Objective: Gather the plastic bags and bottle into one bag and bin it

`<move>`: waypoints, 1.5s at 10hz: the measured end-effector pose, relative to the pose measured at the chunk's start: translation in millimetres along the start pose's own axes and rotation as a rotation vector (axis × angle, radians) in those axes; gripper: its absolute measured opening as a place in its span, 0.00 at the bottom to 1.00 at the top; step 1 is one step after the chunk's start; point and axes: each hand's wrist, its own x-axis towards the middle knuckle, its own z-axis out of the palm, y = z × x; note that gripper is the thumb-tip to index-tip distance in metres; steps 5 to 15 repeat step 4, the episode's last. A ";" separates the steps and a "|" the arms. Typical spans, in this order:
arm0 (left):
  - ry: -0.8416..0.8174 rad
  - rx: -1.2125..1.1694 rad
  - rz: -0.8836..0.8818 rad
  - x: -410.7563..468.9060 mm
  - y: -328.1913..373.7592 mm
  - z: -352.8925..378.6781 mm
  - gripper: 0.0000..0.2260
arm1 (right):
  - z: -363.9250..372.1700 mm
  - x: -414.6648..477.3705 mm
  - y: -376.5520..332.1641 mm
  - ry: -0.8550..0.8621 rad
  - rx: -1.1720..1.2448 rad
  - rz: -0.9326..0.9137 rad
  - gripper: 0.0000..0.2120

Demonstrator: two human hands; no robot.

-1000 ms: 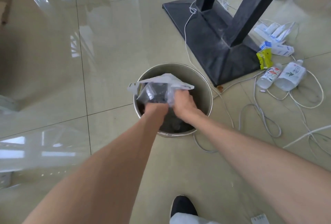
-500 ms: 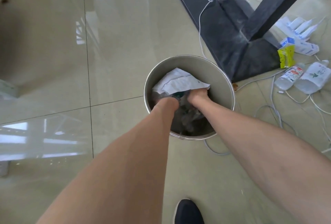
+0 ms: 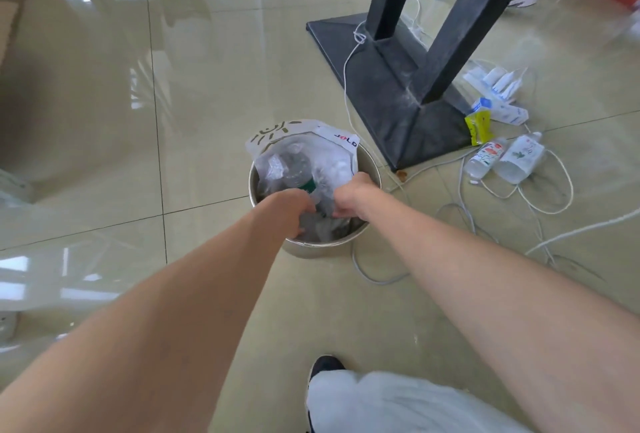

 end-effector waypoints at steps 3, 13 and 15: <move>-0.115 -0.588 -0.038 -81.3 -1.2 -42.4 0.04 | -59.4 -92.2 -13.5 0.060 0.184 -0.076 0.20; 0.051 -0.621 0.123 -128.1 0.5 -67.7 0.04 | -93.4 -140.7 -28.8 0.137 0.231 -0.271 0.10; 0.051 -0.621 0.123 -128.1 0.5 -67.7 0.04 | -93.4 -140.7 -28.8 0.137 0.231 -0.271 0.10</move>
